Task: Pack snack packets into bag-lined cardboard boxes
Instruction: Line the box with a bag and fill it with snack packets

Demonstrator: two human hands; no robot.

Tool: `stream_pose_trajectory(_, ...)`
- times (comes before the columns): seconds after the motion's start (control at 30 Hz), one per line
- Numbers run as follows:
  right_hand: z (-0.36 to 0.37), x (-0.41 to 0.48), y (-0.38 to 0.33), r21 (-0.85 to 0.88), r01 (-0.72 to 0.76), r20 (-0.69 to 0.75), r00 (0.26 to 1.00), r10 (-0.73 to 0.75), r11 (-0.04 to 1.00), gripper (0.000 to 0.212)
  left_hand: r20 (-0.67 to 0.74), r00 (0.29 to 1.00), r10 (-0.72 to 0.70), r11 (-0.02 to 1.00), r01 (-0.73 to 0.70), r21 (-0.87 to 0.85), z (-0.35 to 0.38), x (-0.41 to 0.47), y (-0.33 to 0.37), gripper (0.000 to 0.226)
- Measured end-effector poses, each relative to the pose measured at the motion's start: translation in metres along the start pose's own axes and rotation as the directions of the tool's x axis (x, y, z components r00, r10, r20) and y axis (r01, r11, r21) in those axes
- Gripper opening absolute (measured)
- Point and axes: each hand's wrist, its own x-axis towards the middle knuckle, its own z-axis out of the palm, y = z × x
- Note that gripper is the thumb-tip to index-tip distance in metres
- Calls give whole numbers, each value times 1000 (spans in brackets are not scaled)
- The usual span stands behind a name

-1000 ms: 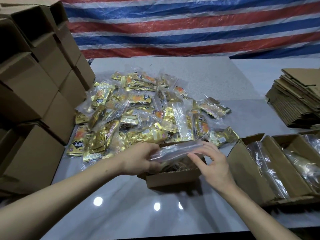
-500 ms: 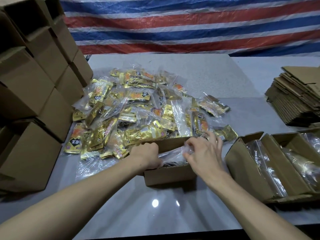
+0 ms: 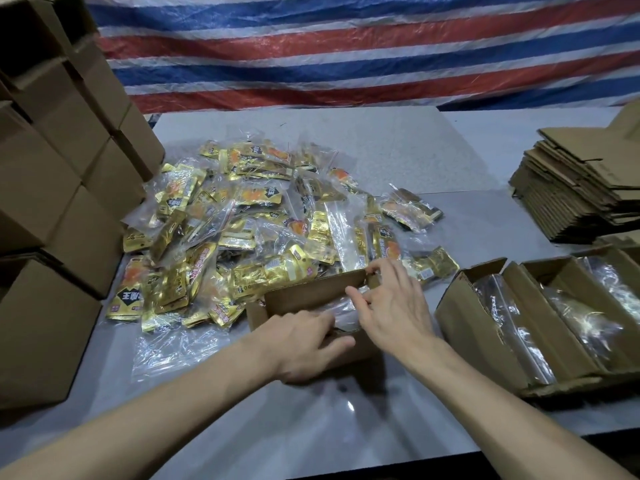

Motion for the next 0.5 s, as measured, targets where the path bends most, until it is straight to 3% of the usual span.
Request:
stream_pose_trajectory(0.1,-4,-6,-4,9,56,132,990,-57,998,76,96,995,-36,997,28,74,1,2,-6,60)
stream_pose_trajectory(0.17,-12,-8,1,0,91,244,966,-89,996,91,87,996,-31,996,23,92,-4,9,-11,47)
stream_pose_trajectory(0.23,-18,-11,6,-76,145,311,943,-115,987,97,107,994,-27,1000,27,5,-10,17,-17,36)
stream_pose_trajectory(0.3,-20,-15,11,-155,205,339,930,-142,966,86,129,991,17,999,-22,33,-10,21,-21,35)
stream_pose_trajectory(0.37,-21,-23,15,-128,227,338,925,-173,966,67,59,994,88,986,-95,136,-10,16,-25,43)
stream_pose_trajectory(0.43,-21,-34,20,-17,244,289,930,-228,970,47,-133,973,189,961,-156,227,-4,6,-30,49)
stream_pose_trajectory(0.5,-22,-43,23,58,304,216,926,-309,951,27,-360,898,254,946,-154,284,2,-6,-29,43)
